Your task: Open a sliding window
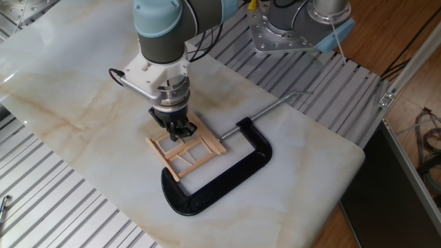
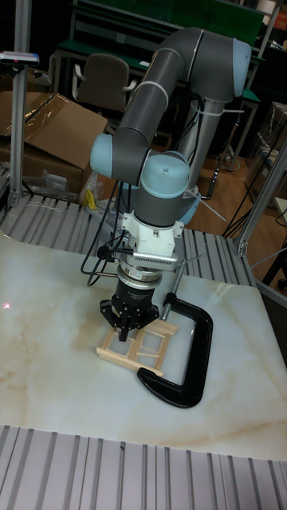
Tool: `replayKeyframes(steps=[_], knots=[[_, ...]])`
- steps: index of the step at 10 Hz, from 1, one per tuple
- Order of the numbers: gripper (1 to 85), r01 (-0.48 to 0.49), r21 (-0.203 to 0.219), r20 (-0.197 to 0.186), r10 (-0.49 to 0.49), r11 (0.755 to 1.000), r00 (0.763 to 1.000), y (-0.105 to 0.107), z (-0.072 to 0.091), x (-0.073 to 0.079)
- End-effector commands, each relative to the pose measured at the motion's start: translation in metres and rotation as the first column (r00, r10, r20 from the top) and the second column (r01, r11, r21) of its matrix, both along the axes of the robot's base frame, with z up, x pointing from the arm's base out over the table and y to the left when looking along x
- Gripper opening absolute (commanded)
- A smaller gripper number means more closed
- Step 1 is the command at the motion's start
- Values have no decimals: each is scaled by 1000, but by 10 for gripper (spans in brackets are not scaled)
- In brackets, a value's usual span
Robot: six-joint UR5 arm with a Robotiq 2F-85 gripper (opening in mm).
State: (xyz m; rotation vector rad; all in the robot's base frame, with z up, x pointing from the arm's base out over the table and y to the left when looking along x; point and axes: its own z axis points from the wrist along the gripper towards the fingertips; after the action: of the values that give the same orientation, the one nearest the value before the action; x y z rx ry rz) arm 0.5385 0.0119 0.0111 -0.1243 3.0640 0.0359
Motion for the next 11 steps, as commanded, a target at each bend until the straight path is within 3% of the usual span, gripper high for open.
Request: replayKeyframes(steps=[1,6,11], knots=[[7,19,16,9,-20,1000,1000,7,-1,-1],[7,12,28,4,-12,1000,1000,6,3,-7],[7,26,30,17,-26,999,1000,13,-3,-10]])
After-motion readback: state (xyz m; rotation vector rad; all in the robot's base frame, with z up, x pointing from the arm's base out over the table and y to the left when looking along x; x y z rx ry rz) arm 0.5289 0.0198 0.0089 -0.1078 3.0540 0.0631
